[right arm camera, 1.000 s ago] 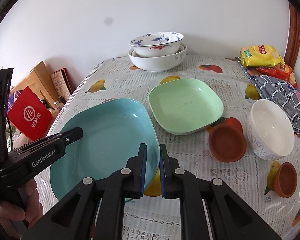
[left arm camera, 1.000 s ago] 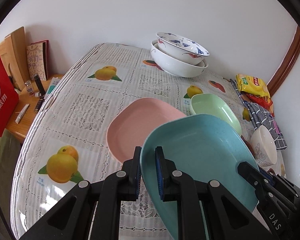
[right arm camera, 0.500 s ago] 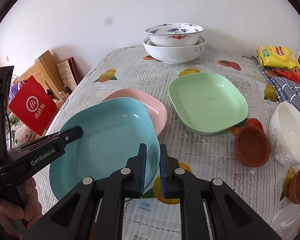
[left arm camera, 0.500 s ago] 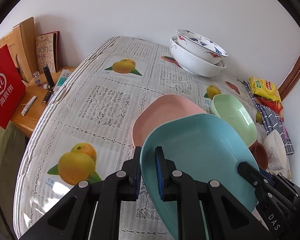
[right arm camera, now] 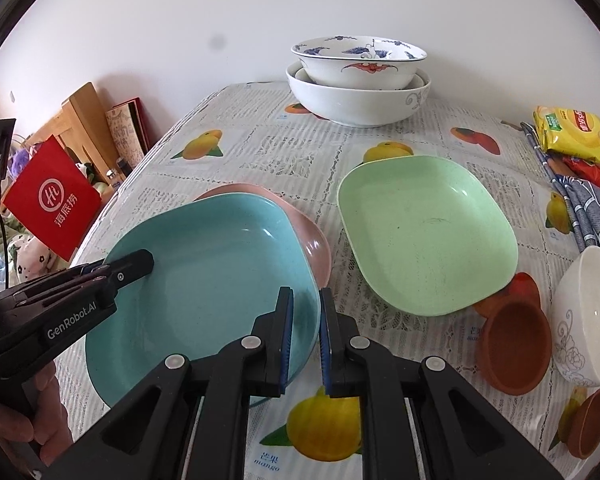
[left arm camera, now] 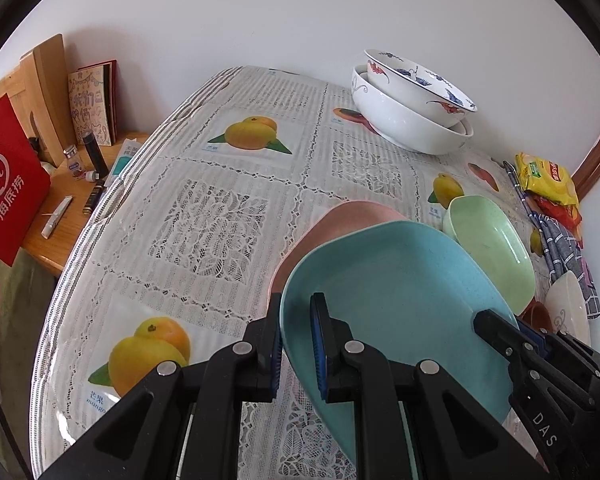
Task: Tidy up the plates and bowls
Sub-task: 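Lift the light-blue plate with both grippers and lower it onto the pink plate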
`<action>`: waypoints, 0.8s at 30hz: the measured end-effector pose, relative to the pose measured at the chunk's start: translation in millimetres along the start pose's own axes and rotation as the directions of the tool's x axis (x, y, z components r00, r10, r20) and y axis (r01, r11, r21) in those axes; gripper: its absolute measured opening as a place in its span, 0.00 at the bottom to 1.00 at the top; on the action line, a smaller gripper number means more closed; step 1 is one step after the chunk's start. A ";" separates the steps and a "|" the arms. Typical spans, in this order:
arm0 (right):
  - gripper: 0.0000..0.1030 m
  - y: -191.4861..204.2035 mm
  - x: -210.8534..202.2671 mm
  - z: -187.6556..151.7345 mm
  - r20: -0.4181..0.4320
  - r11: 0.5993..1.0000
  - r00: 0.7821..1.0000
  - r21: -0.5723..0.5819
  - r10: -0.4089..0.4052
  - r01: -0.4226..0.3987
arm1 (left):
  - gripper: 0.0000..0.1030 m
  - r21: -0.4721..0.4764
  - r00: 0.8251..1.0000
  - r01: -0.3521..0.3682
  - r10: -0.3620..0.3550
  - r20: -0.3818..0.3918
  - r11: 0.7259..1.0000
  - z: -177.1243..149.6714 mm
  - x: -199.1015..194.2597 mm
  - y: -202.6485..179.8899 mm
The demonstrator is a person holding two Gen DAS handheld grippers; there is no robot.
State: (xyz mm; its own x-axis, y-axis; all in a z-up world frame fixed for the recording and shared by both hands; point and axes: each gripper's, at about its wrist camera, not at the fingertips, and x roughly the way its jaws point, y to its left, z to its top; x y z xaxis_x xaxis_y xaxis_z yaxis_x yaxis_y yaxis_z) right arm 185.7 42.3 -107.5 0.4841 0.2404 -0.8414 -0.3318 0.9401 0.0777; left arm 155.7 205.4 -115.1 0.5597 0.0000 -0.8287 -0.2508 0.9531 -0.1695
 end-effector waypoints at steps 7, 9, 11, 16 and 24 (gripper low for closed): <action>0.13 -2.3 13.9 15.0 0.003 1.000 1.000 -0.025 0.003 -0.003 | 0.13 -0.001 1.000 -0.017 0.017 -0.005 1.000 4.2 7.1 -2.6; 0.13 -2.7 18.0 16.1 -0.001 0.999 1.000 -0.034 0.002 -0.002 | 0.13 0.002 1.000 -0.026 0.026 -0.006 1.000 4.2 8.9 -3.7; 0.13 -4.2 20.3 16.6 0.006 0.999 1.000 -0.037 0.009 -0.009 | 0.13 0.006 1.000 -0.030 0.030 -0.003 1.000 4.2 9.6 -4.8; 0.13 -4.6 30.2 19.4 0.006 0.998 1.000 -0.062 0.004 -0.004 | 0.15 0.008 0.999 -0.034 0.034 -0.004 0.999 4.6 13.9 -5.4; 0.19 -1.0 41.0 23.5 0.018 0.996 1.000 -0.093 0.001 0.001 | 0.15 -0.008 1.000 -0.019 0.019 -0.002 1.000 5.0 16.9 -3.7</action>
State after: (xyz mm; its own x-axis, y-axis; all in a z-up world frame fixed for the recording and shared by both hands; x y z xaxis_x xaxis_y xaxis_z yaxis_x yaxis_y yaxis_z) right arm 224.9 56.9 -129.6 0.4984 0.2456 -0.8314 -0.4054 0.9138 0.0269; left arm 170.0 203.3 -125.9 0.5530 0.0178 -0.8330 -0.2676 0.9506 -0.1573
